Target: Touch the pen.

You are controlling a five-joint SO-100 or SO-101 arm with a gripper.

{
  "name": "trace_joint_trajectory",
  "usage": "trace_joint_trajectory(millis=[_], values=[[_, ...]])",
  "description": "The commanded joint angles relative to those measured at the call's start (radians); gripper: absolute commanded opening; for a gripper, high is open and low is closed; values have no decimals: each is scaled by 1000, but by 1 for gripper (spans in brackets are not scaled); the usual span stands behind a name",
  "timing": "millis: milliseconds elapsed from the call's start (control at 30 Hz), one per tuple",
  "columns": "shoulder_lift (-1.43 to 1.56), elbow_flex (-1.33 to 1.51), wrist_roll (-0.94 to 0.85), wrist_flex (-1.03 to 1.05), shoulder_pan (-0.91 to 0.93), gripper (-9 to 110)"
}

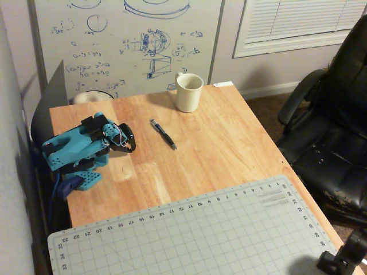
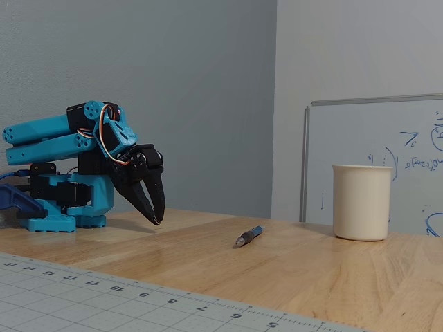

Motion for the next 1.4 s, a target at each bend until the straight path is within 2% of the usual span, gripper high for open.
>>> trace_joint_trajectory(millis=[0, 967, 1367], values=[[11, -15, -2, 0, -11, 1], [17, -18, -2, -11, 0, 1], [-94, -235, 0, -6, -2, 1]])
